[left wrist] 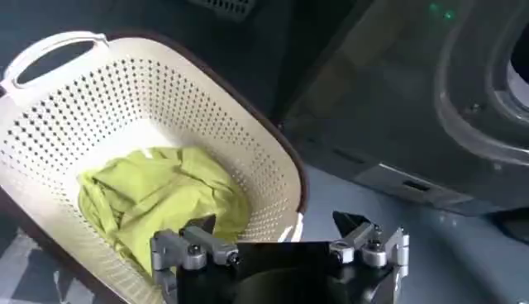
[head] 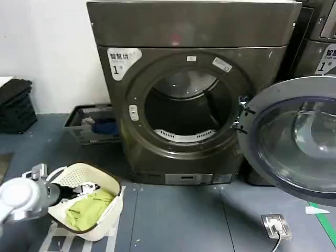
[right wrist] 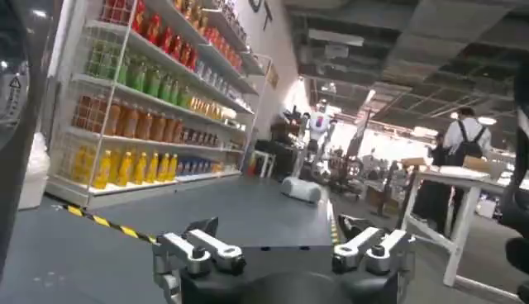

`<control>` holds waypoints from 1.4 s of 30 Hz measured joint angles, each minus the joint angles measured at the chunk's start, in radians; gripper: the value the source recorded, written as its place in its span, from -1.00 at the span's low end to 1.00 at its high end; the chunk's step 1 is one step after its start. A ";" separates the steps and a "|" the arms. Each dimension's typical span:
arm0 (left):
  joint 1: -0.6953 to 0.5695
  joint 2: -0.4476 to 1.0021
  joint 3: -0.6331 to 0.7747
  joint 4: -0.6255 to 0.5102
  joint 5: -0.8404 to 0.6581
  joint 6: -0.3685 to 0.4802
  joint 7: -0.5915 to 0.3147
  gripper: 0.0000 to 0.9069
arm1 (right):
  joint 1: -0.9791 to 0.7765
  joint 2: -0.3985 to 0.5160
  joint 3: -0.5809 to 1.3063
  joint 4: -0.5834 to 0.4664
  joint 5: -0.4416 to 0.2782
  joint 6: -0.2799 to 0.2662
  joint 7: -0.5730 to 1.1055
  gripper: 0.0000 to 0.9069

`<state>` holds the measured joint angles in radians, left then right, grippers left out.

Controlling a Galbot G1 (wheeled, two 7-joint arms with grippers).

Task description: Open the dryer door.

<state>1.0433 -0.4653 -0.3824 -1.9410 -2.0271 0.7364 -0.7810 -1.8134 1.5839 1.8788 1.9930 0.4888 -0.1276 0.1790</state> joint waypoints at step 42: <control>-0.011 -0.003 -0.010 0.043 -0.055 0.000 -0.057 1.00 | -0.007 0.008 0.017 -0.013 -0.001 0.022 0.001 1.00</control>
<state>1.0318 -0.4682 -0.3927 -1.8978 -2.0821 0.7363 -0.8381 -1.8207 1.5915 1.8958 1.9796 0.4873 -0.1052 0.1798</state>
